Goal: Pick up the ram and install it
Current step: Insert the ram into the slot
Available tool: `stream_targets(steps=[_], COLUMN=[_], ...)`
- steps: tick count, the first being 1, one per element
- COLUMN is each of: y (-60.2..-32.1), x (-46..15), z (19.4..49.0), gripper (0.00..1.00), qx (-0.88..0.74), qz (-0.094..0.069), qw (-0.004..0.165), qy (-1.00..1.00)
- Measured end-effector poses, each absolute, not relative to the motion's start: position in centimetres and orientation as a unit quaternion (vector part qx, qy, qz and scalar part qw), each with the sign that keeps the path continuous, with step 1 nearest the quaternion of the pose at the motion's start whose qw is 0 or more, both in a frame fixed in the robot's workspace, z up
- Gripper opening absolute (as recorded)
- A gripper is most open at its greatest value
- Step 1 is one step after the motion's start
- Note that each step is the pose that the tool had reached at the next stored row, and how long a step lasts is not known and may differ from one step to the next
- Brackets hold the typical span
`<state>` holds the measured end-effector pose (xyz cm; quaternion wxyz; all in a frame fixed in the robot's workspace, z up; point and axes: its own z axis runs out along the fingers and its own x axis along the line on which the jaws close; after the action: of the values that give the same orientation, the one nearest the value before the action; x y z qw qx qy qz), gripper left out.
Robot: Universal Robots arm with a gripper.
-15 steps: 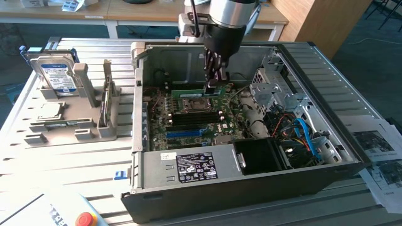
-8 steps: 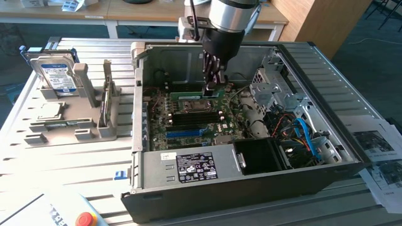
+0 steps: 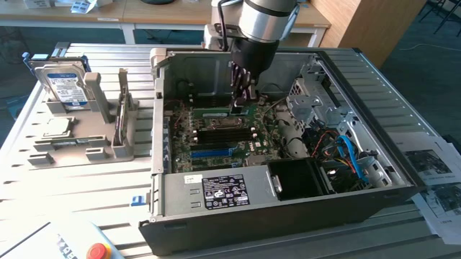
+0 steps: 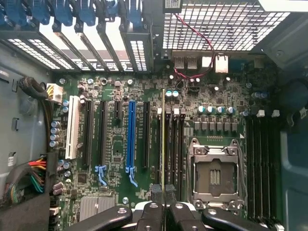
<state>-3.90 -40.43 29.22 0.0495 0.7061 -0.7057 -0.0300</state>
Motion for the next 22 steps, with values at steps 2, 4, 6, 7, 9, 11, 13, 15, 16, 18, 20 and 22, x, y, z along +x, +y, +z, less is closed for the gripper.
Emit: stream_targets(steps=[2, 4, 6, 7, 9, 11, 13, 15, 16, 18, 20, 22], y=[-40.43, -40.43, -40.43, -40.43, -40.43, -40.43, -40.43, -40.43, -40.43, -40.43, -40.43, -40.43], x=[-3.9, -3.9, -3.9, -3.9, -3.9, -3.9, -3.9, -3.9, -3.9, -3.91, -3.94, -3.99], z=[29.07, 29.0, 29.01, 29.0, 29.0, 29.0, 29.0, 29.0, 28.99, 28.98, 28.98, 28.98], gripper=[0.12, 0.12, 0.12, 0.12, 0.12, 0.12, 0.12, 0.12, 0.12, 0.12, 0.12, 0.12], qx=[0.706, 0.706, 0.706, 0.706, 0.706, 0.706, 0.706, 0.706, 0.706, 0.706, 0.706, 0.706], qz=[-0.032, -0.033, -0.033, -0.033, -0.033, -0.033, -0.033, -0.033, -0.033, -0.032, -0.029, -0.027], qw=[0.053, 0.055, 0.055, 0.055, 0.055, 0.055, 0.055, 0.055, 0.055, 0.054, 0.053, 0.051], qy=[-0.706, -0.705, -0.705, -0.705, -0.705, -0.705, -0.705, -0.705, -0.705, -0.705, -0.706, -0.706])
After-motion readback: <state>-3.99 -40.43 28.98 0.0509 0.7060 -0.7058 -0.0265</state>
